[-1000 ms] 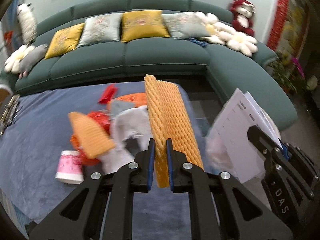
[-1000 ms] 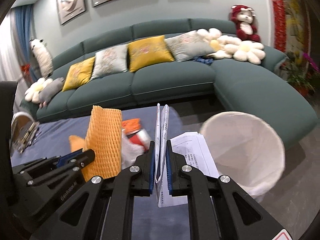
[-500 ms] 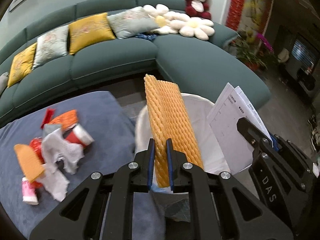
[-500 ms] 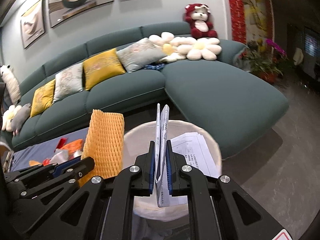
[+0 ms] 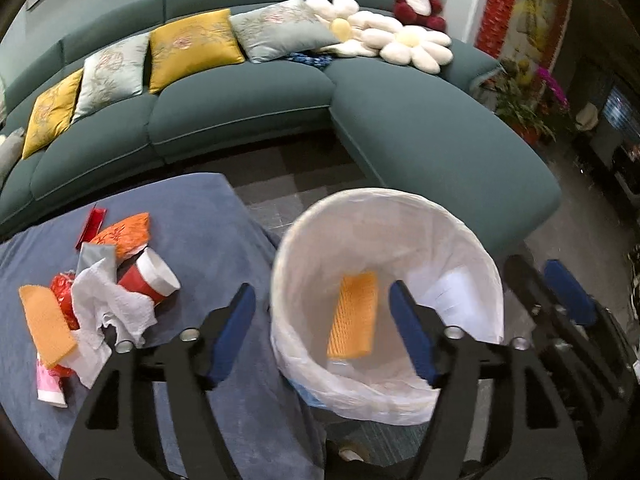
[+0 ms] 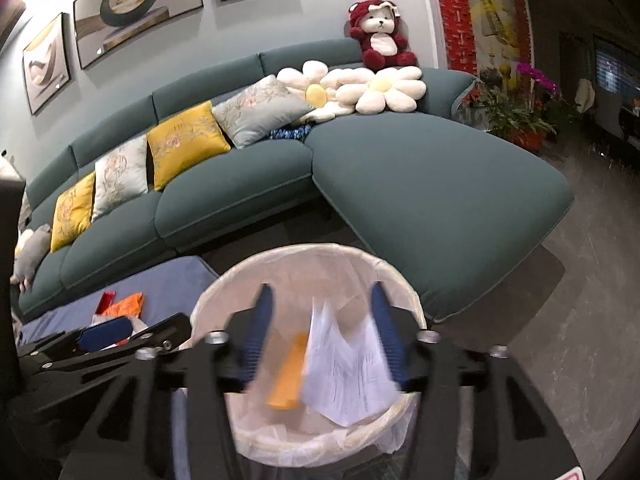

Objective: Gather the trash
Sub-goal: 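Carry both items over the bin and open both tools to drop them, then grasp the pink paper cup with the left tool while the right tool grasps an orange foam net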

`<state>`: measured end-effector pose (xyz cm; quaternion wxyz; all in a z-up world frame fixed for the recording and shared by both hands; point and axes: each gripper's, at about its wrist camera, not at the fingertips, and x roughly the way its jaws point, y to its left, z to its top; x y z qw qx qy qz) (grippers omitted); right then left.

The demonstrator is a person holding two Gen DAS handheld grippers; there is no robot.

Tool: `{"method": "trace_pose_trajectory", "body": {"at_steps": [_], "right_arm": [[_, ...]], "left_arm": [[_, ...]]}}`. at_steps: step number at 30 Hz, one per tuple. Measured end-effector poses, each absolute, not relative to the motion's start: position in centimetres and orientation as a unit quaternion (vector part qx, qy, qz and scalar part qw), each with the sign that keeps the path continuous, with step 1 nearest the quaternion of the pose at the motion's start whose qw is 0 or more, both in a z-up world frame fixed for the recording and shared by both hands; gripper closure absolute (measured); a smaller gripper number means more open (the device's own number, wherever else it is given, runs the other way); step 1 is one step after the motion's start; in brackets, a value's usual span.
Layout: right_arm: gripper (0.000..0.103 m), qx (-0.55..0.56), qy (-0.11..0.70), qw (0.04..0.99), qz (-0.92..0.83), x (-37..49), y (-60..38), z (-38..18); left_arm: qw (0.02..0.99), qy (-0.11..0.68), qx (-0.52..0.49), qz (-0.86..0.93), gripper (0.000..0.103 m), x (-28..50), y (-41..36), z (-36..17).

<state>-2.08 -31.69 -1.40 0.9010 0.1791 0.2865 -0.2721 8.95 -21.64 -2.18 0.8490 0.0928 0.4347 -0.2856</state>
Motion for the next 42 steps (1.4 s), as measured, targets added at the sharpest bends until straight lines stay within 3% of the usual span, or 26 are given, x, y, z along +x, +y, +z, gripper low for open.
{"method": "trace_pose_trajectory", "body": {"at_steps": [26, 42], "right_arm": [[0.038, 0.121, 0.282, 0.933, -0.186, 0.4, -19.7, 2.8], [0.038, 0.087, 0.318, 0.939, -0.094, 5.0, -8.0, 1.9]], "left_arm": [[0.888, 0.43, 0.036, -0.157, 0.026, 10.7, -5.2, -0.2], [0.882, 0.466, 0.0, -0.062, 0.015, 13.1, 8.5, -3.3]]}}
